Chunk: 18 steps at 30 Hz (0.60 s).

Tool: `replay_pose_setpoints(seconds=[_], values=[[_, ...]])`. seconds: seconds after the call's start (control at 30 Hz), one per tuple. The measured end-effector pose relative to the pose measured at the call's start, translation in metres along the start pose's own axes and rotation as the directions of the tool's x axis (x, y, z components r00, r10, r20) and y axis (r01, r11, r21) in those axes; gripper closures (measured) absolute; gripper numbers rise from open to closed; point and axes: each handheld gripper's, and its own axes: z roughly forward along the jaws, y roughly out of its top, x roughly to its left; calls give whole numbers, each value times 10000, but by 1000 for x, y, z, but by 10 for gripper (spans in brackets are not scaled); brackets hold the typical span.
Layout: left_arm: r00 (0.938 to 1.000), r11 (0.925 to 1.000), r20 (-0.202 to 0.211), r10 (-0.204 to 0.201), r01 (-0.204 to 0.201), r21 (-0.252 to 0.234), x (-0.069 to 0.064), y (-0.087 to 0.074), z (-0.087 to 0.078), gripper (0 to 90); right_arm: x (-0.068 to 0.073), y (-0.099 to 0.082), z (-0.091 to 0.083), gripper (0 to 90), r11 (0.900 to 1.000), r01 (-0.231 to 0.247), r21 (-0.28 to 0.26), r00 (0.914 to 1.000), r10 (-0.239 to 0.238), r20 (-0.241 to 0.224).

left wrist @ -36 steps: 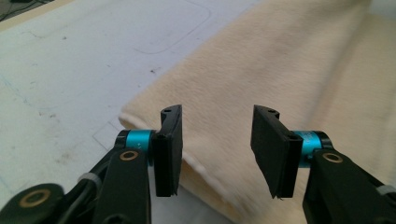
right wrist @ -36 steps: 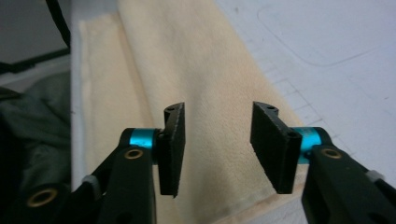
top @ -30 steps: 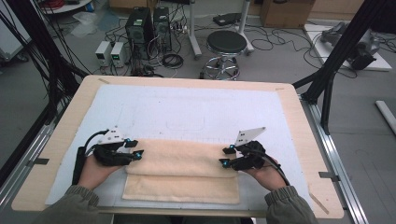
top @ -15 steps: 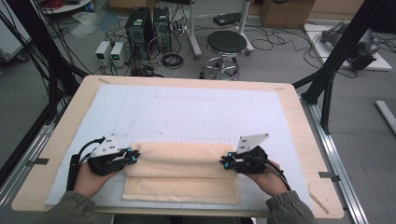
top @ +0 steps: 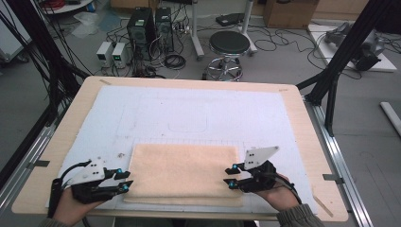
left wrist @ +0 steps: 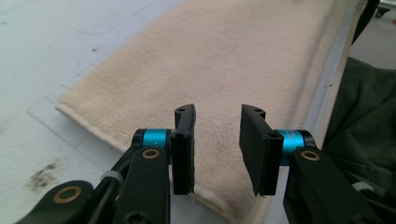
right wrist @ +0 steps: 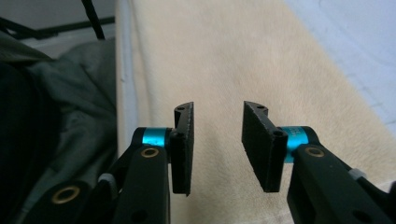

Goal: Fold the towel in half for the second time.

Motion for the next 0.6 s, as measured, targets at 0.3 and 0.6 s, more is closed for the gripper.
replay_pose_setpoints(seconds=[0.3, 0.6], values=[[9986, 9962, 366, 385, -412, 767, -8, -9, 23, 602, 6, -18, 14, 576, 9989, 44, 459, 9976, -11, -698], [9981, 9931, 58, 617, -620, 991, -16, -8, 24, 855, 13, -27, 18, 863, 9990, -128, 427, 9987, 149, -488]])
